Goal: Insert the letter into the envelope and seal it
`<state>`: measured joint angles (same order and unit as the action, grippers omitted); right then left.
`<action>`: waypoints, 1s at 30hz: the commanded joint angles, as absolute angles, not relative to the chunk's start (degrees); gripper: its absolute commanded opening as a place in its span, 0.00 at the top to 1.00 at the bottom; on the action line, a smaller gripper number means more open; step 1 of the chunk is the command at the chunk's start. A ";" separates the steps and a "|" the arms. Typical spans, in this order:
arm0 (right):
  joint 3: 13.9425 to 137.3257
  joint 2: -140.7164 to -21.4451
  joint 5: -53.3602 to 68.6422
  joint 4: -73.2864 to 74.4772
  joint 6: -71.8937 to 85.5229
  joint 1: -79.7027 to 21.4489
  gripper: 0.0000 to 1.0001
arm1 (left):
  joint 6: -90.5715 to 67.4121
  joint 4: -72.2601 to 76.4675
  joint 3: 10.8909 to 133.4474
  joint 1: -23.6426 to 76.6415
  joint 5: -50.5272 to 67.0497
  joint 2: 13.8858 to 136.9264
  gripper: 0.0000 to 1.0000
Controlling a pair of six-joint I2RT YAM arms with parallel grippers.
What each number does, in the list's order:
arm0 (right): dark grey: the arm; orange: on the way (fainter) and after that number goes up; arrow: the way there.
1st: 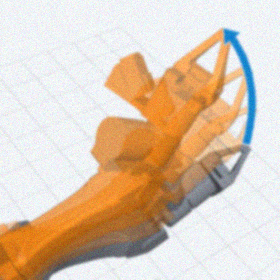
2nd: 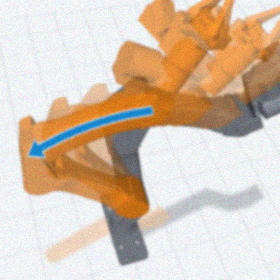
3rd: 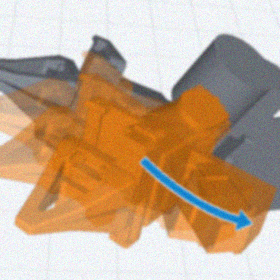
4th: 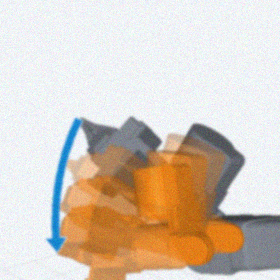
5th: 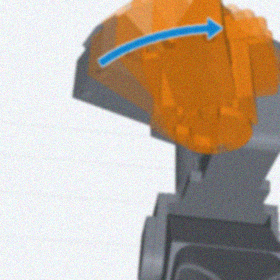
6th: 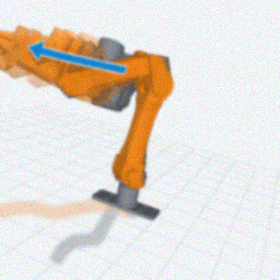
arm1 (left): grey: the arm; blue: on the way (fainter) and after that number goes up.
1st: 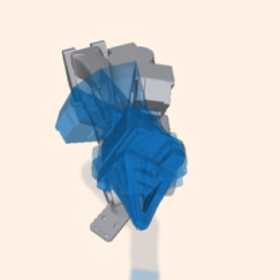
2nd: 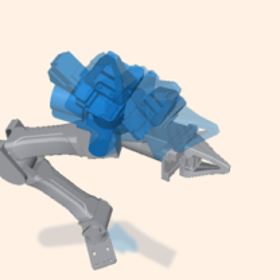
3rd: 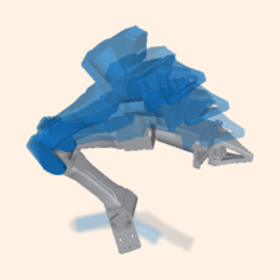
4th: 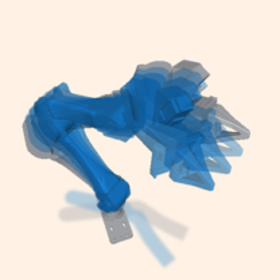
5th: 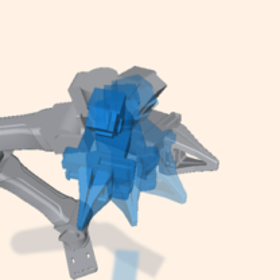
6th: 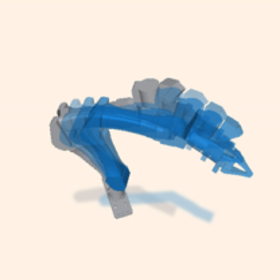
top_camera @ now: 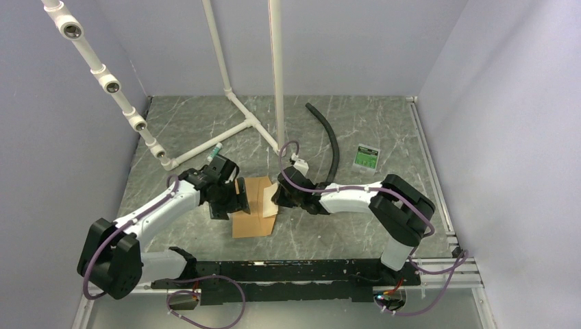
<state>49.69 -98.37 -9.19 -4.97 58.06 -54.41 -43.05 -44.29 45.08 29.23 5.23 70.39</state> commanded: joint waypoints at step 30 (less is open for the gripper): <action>53.84 -106.72 -0.72 -12.90 57.95 -53.26 1.00 | -41.19 -34.17 43.99 21.53 10.58 83.88 0.30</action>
